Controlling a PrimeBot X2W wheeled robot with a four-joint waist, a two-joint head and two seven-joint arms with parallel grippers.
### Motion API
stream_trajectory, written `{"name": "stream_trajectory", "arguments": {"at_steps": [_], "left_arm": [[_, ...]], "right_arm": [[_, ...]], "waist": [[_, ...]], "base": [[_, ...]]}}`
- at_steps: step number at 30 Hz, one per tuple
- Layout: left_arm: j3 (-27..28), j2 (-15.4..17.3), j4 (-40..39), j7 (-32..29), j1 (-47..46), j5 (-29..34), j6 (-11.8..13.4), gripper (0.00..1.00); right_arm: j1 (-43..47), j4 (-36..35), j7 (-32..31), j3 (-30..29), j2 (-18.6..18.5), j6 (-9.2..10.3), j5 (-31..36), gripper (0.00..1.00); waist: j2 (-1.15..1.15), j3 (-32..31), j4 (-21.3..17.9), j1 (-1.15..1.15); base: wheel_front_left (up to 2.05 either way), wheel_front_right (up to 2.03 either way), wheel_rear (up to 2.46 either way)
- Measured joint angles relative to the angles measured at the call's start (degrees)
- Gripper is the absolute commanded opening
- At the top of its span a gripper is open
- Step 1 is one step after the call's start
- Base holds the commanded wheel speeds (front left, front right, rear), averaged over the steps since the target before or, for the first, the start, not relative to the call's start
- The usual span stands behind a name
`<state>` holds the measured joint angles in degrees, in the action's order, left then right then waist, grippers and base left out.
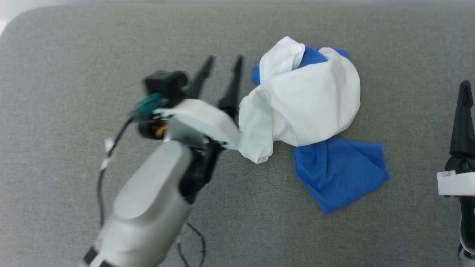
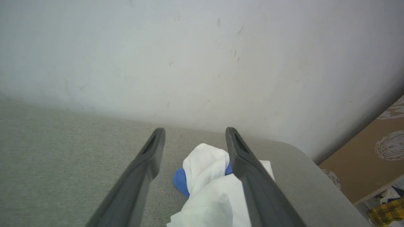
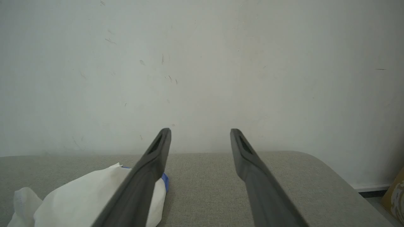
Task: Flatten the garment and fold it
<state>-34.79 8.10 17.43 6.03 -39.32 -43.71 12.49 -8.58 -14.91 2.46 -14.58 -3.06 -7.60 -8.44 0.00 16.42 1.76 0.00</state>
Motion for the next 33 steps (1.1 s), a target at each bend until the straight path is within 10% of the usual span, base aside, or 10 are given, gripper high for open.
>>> {"name": "stream_trajectory", "arguments": {"at_steps": [13,23,33], "left_arm": [[12.5,15.5,-30.4,8.7,25.1,10.9,11.8,1.0],[15.5,9.5,-37.3,8.7,39.4,27.2,8.8,1.0],[19.2,2.3,-34.9,8.7,41.3,30.0,2.2,1.0]], "right_arm": [[8.2,-0.6,-0.4,-2.1,0.0,0.0,0.9,1.0],[10.2,-0.6,-1.0,-0.8,0.0,0.0,0.8,1.0],[8.3,0.6,-8.3,5.9,-4.1,0.0,1.6,1.0]], "waist": [[0.0,-3.7,0.8,-0.01],[0.0,-3.2,0.8,0.0],[0.0,-3.3,2.7,0.0]], "base": [[0.0,0.0,0.0],[0.0,0.0,0.0],[0.0,0.0,0.0]]}}
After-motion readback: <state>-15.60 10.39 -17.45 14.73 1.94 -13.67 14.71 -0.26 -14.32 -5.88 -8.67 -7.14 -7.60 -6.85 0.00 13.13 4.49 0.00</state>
